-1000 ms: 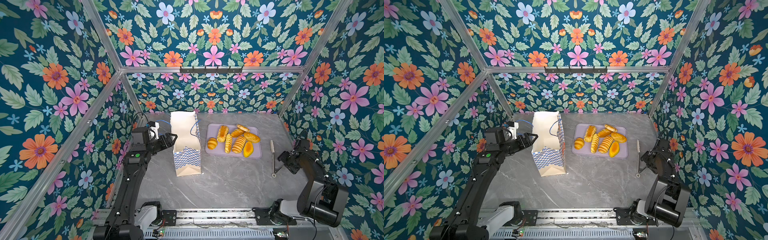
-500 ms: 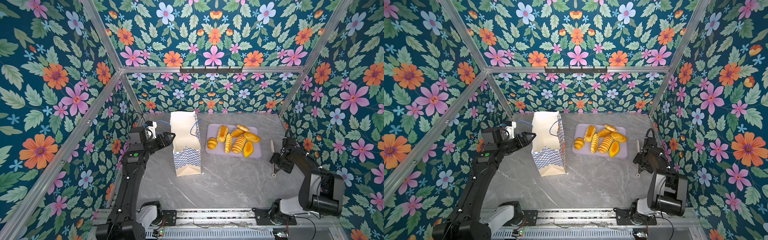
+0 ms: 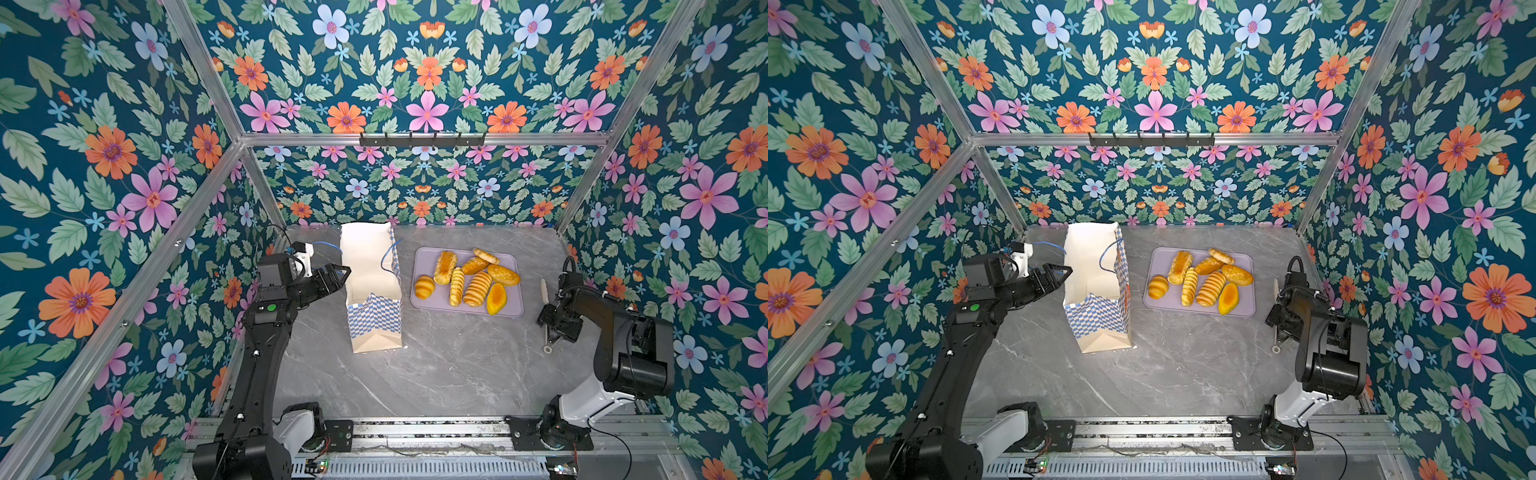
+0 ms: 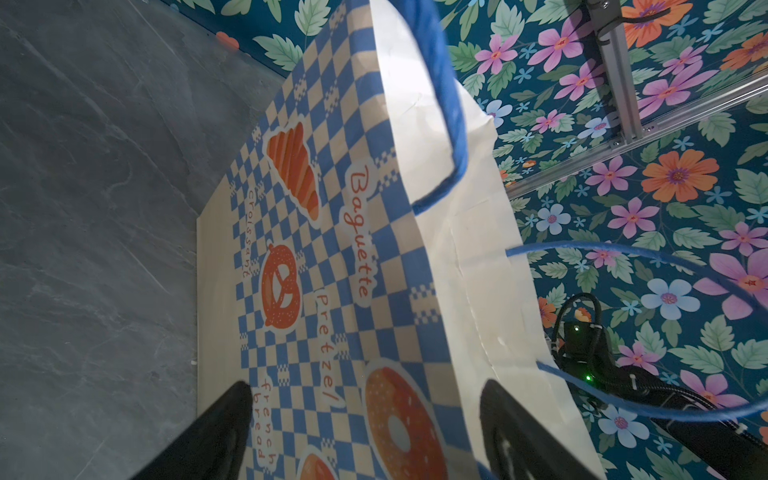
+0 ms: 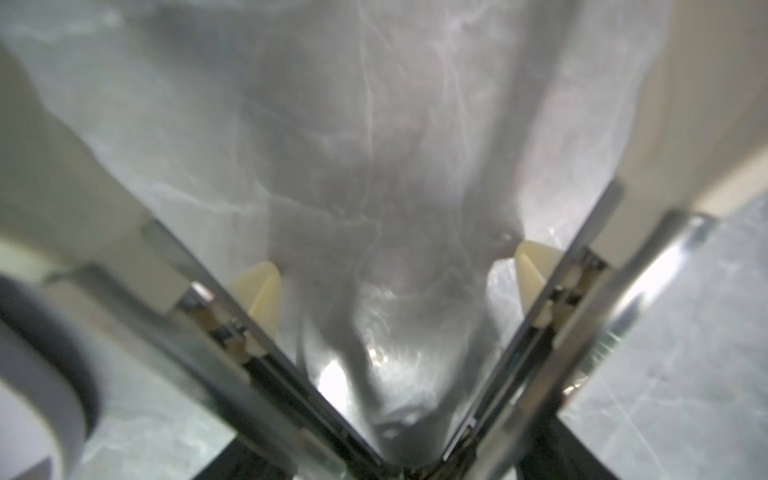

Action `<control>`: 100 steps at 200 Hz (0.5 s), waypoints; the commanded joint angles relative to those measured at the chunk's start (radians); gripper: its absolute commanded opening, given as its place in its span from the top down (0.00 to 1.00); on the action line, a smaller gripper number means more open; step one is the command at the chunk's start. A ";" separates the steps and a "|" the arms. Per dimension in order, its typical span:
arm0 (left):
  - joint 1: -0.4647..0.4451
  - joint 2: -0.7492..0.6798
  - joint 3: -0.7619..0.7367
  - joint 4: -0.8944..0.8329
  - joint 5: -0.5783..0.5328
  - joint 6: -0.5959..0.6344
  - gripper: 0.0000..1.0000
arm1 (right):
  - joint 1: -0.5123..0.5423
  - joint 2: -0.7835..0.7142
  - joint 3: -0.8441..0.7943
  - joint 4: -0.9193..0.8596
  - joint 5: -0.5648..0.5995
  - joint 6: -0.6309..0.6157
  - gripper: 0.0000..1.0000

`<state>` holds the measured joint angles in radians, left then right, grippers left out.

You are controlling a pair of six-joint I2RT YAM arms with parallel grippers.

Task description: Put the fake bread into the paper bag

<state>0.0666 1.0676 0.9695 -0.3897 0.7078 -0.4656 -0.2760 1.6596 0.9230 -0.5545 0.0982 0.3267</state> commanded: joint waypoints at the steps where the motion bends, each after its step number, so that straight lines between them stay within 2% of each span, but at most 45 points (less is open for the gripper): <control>1: 0.004 0.002 0.003 0.018 0.010 0.012 0.13 | 0.000 0.032 0.000 0.022 0.019 -0.021 0.32; 35: 0.004 0.007 0.004 0.017 0.012 0.010 0.13 | 0.001 0.008 -0.014 0.039 0.013 -0.023 0.42; 100: 0.006 -0.006 0.020 0.001 0.013 0.007 0.13 | 0.001 -0.185 -0.014 -0.001 -0.023 0.001 0.46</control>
<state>0.0715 1.0698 0.9813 -0.3923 0.7090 -0.4660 -0.2760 1.5265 0.9005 -0.5236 0.0952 0.3126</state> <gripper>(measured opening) 0.871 0.545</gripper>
